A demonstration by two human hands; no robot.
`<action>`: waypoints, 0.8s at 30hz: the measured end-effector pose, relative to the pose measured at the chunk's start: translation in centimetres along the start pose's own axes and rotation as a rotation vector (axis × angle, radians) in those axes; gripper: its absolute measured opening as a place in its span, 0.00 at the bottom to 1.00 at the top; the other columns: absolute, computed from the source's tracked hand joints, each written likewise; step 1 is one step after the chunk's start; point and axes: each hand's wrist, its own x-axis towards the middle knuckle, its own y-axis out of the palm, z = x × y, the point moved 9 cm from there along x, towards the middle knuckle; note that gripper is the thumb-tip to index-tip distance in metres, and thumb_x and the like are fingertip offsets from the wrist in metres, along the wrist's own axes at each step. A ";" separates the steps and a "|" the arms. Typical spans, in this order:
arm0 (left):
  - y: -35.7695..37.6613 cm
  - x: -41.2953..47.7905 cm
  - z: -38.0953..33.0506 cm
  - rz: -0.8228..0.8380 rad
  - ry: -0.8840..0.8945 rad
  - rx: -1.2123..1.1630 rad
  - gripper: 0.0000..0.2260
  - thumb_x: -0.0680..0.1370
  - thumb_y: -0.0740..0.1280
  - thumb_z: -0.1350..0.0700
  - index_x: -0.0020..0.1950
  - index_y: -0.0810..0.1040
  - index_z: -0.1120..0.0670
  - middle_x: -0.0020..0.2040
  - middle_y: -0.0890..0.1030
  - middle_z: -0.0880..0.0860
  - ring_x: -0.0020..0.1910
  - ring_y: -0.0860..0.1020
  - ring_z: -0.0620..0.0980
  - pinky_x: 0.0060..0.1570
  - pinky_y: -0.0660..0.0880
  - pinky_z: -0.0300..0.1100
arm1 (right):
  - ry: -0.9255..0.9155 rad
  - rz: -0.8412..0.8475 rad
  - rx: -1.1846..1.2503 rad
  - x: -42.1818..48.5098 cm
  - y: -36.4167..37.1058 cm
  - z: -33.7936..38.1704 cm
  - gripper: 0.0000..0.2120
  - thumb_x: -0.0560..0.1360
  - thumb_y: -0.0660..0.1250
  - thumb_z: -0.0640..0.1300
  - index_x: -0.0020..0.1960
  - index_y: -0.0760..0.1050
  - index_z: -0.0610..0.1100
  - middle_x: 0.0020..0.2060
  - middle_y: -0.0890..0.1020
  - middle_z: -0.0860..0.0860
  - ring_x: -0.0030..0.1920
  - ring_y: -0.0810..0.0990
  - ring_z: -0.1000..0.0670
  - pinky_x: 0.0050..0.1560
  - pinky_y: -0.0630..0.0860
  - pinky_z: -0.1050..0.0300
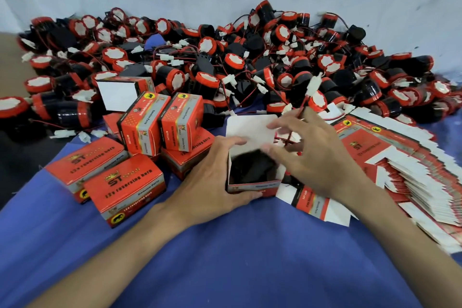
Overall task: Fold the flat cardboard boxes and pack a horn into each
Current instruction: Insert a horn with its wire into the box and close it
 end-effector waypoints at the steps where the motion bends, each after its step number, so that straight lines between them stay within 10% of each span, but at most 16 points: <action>1: 0.0 0.0 0.0 -0.003 0.001 0.008 0.35 0.65 0.74 0.37 0.64 0.56 0.36 0.61 0.63 0.33 0.62 0.65 0.30 0.55 0.62 0.20 | 0.049 -0.056 -0.175 -0.2 -0.7 -0.3 0.19 0.75 0.67 0.54 0.62 0.76 0.46 0.56 0.71 0.47 0.52 0.76 0.50 0.45 0.72 0.63; 6: 0.0 0.0 -0.1 -0.005 -0.002 0.011 0.35 0.66 0.74 0.37 0.65 0.57 0.38 0.61 0.63 0.35 0.61 0.65 0.31 0.55 0.61 0.20 | -0.179 -0.247 -0.573 -1.7 -2.6 3.7 0.08 0.76 0.64 0.45 0.44 0.80 0.44 0.31 0.79 0.48 0.31 0.78 0.41 0.26 0.70 0.57; 11: 0.1 0.1 -0.2 0.008 0.010 -0.066 0.37 0.66 0.75 0.39 0.67 0.59 0.42 0.62 0.67 0.40 0.63 0.70 0.37 0.57 0.68 0.27 | -0.554 0.429 -0.598 -1.5 5.1 4.1 0.25 0.73 0.63 0.34 0.66 0.73 0.53 0.61 0.72 0.52 0.62 0.69 0.49 0.56 0.71 0.54; 16: -0.1 0.2 0.1 0.011 -0.026 -0.107 0.37 0.65 0.75 0.38 0.66 0.55 0.36 0.62 0.67 0.34 0.63 0.68 0.32 0.55 0.65 0.22 | -0.519 0.378 -0.568 0.4 5.5 3.1 0.21 0.75 0.65 0.43 0.67 0.71 0.57 0.59 0.71 0.57 0.61 0.69 0.54 0.45 0.70 0.59; 21: -0.1 0.0 0.4 0.008 -0.065 -0.059 0.39 0.63 0.73 0.34 0.67 0.56 0.38 0.60 0.66 0.32 0.60 0.68 0.30 0.52 0.65 0.21 | -0.513 0.494 -0.528 -0.2 6.0 2.2 0.17 0.81 0.58 0.49 0.68 0.72 0.50 0.66 0.70 0.54 0.66 0.67 0.53 0.63 0.67 0.57; 24: -0.2 -0.1 0.3 0.011 -0.062 -0.002 0.35 0.64 0.71 0.35 0.65 0.57 0.40 0.60 0.65 0.33 0.59 0.68 0.32 0.51 0.65 0.22 | -0.513 0.303 -0.409 -0.3 3.0 3.4 0.14 0.79 0.60 0.48 0.52 0.83 0.44 0.56 0.80 0.51 0.56 0.77 0.50 0.55 0.72 0.55</action>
